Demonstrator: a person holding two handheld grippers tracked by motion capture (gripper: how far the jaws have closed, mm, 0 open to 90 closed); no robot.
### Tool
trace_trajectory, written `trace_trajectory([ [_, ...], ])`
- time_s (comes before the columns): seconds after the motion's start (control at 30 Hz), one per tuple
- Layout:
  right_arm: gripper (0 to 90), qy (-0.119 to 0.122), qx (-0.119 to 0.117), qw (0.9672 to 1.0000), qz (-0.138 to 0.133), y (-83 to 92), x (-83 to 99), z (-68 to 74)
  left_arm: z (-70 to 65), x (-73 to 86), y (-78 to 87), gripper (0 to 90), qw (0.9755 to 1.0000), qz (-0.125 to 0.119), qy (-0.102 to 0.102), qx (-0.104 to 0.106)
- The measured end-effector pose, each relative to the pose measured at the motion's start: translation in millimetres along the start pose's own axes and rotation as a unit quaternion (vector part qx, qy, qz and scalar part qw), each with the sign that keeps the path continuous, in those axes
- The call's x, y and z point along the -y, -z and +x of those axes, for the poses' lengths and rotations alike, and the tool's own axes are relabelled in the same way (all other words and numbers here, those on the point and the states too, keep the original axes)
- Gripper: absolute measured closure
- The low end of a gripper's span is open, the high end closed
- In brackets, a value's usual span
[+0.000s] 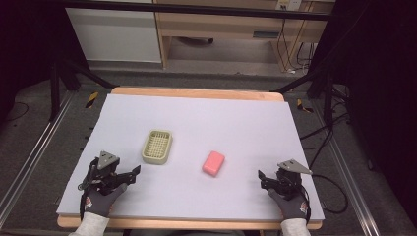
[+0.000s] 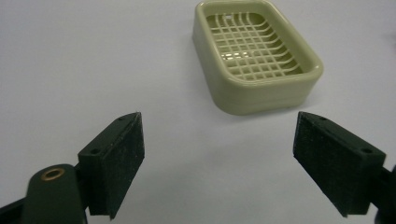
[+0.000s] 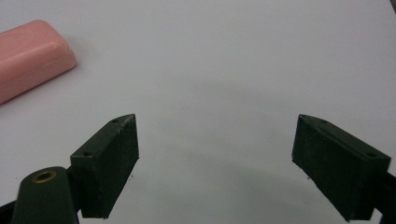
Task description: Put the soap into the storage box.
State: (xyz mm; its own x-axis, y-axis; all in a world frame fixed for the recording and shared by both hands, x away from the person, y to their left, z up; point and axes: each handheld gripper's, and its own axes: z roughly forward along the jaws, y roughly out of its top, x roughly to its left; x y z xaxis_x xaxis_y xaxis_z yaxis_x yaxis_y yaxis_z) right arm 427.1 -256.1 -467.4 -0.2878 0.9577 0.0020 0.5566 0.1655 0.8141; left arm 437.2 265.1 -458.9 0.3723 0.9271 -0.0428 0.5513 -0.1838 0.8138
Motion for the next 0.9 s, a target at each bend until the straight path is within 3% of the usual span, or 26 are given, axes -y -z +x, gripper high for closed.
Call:
trace_trajectory([
  [0.3,14.6,0.009,0.000,1.0000,0.002,-0.7,0.6,1.4,-14.7,-3.6,-1.1,18.3,0.9996,-0.004,-0.013,0.024],
  [0.9,14.6,0.015,-0.001,0.9999,0.004,-1.8,1.3,3.0,-37.0,-11.8,-1.7,20.7,0.9982,-0.009,-0.036,0.046],
])
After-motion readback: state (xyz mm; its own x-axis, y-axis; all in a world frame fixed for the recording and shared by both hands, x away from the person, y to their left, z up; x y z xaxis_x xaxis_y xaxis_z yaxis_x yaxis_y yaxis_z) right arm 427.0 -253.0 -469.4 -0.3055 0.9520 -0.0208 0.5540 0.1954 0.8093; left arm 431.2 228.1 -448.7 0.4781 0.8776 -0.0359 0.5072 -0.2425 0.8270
